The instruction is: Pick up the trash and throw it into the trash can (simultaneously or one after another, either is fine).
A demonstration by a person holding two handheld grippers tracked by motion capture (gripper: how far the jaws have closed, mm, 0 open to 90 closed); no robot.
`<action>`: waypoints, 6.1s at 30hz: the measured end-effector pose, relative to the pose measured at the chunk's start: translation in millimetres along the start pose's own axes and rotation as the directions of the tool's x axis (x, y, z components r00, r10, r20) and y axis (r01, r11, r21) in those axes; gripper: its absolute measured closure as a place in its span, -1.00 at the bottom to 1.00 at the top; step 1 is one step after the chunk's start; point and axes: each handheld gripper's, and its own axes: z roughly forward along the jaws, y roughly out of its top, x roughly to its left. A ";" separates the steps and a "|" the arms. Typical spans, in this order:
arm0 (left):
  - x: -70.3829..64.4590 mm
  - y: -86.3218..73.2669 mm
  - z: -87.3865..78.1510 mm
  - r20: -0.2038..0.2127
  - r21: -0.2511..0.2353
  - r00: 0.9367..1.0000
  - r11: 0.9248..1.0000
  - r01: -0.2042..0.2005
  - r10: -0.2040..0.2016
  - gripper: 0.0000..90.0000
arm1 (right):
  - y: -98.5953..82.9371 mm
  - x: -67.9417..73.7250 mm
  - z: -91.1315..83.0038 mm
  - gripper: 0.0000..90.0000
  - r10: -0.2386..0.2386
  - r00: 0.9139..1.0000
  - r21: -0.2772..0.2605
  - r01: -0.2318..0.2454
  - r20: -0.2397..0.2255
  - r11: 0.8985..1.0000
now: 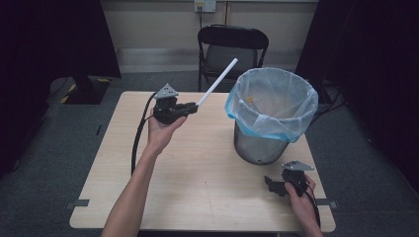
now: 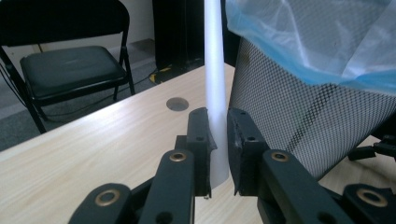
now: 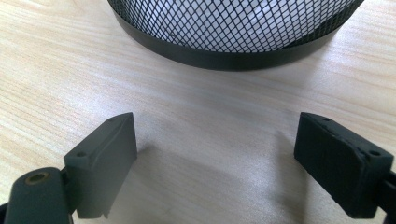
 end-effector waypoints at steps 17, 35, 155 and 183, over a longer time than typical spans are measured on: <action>-14.0 40.4 -7.8 0.058 -0.119 0.997 0.992 -0.044 0.051 0.78 | 0.0 0.0 0.0 -0.72 0.000 1.000 0.000 0.000 0.000 1.000; -36.2 77.7 -7.3 0.098 -0.200 0.988 0.975 -0.101 0.123 0.78 | 0.0 0.0 0.0 -0.72 0.000 1.000 0.000 0.000 0.001 1.000; -37.2 77.1 4.1 0.097 -0.068 0.989 0.992 -0.108 0.114 -0.62 | -0.7 0.2 -0.5 -0.72 -0.002 1.000 -0.001 0.002 0.001 1.000; -7.5 8.0 -58.5 -0.040 -0.022 0.998 0.999 -0.040 0.039 -0.63 | -0.7 0.1 -0.5 -0.72 -0.003 1.000 -0.001 0.003 0.002 1.000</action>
